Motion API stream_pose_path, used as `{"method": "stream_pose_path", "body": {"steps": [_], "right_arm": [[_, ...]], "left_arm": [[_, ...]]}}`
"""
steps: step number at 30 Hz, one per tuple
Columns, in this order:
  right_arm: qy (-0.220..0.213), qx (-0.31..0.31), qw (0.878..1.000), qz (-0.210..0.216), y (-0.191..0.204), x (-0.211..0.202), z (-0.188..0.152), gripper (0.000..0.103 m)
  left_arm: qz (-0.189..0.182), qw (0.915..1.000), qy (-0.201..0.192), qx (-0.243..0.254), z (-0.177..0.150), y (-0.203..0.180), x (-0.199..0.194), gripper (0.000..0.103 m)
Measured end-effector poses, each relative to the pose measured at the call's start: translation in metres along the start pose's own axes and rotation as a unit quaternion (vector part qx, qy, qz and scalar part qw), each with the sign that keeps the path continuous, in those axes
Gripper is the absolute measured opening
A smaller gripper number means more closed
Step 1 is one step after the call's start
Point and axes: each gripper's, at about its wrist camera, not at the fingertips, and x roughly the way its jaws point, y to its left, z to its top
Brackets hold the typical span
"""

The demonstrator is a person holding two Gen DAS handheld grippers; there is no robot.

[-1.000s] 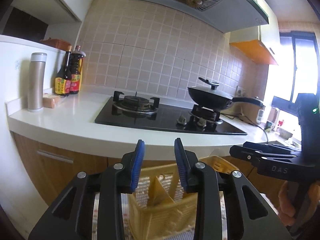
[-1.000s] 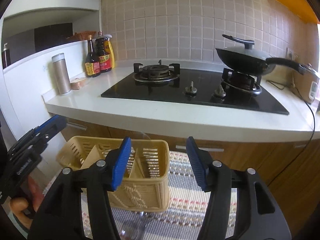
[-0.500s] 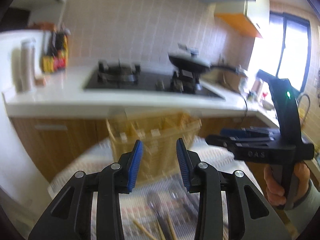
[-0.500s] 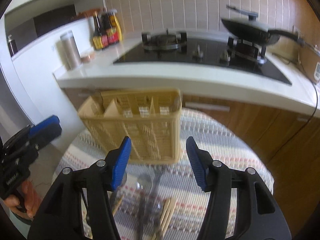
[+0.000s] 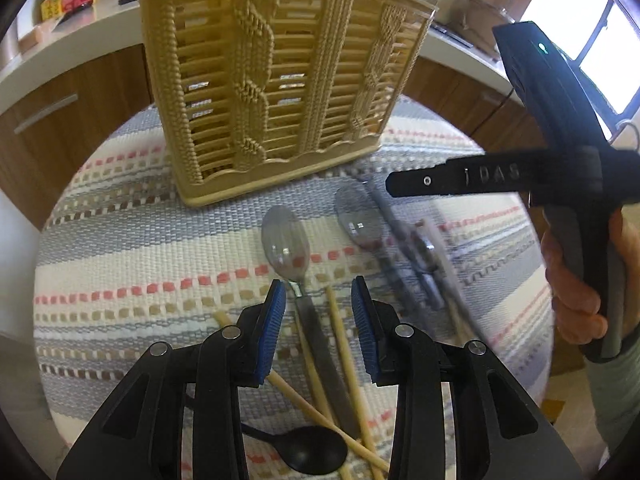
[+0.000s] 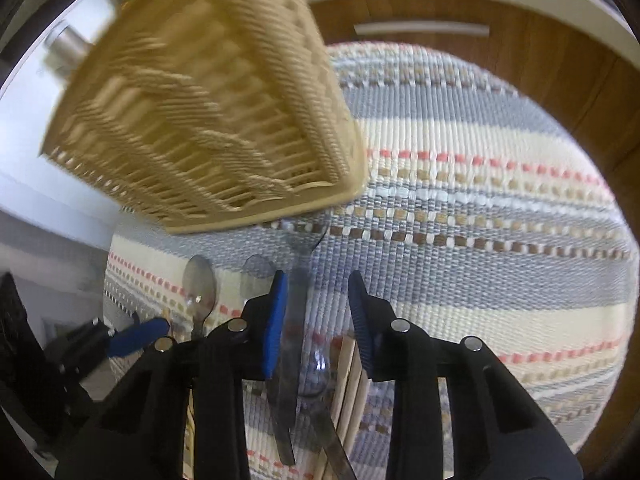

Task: Organize utensils
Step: 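Grasp a metal knife with the left tool while the right tool grasps a clear spoon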

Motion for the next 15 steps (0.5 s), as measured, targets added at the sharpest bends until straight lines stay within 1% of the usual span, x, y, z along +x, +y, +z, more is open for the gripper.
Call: {"method": "stream_pose_path", "body": {"steps": [3,5,9,10,12,13,14,15], "right_arm": [[0.003,0.009,1.0,0.002,0.0,0.009,0.004,0.028],[0.004,0.007,1.0,-0.004,0.005,0.014,0.005,0.027],[-0.005,-0.023,0.999,-0.043,0.028,0.02,0.005,0.025],[-0.006,-0.04,0.997,-0.063,0.036,0.022,0.003,0.024],[-0.003,-0.065,0.994,-0.088,0.048,0.025,-0.002,0.021],[-0.002,-0.075,0.992,-0.099,0.054,0.027,-0.004,0.014],[0.002,-0.087,0.991,-0.106,0.06,0.029,-0.007,0.011],[0.005,-0.093,0.99,-0.11,0.065,0.03,-0.01,0.011]], "left_arm": [[0.0,1.0,0.004,-0.004,0.001,0.001,0.007,0.032],[0.004,1.0,0.006,-0.003,0.002,0.003,0.011,0.032],[0.009,0.9999,0.01,-0.004,0.0,0.009,0.018,0.032],[0.007,0.9999,0.011,-0.004,-0.001,0.01,0.02,0.032],[0.005,0.9999,0.014,-0.003,0.0,0.011,0.025,0.032],[0.005,0.9999,0.016,-0.002,0.0,0.011,0.028,0.032],[0.004,0.9998,0.019,-0.002,-0.001,0.012,0.029,0.032],[0.003,0.9998,0.02,-0.002,0.0,0.012,0.031,0.032]]}}
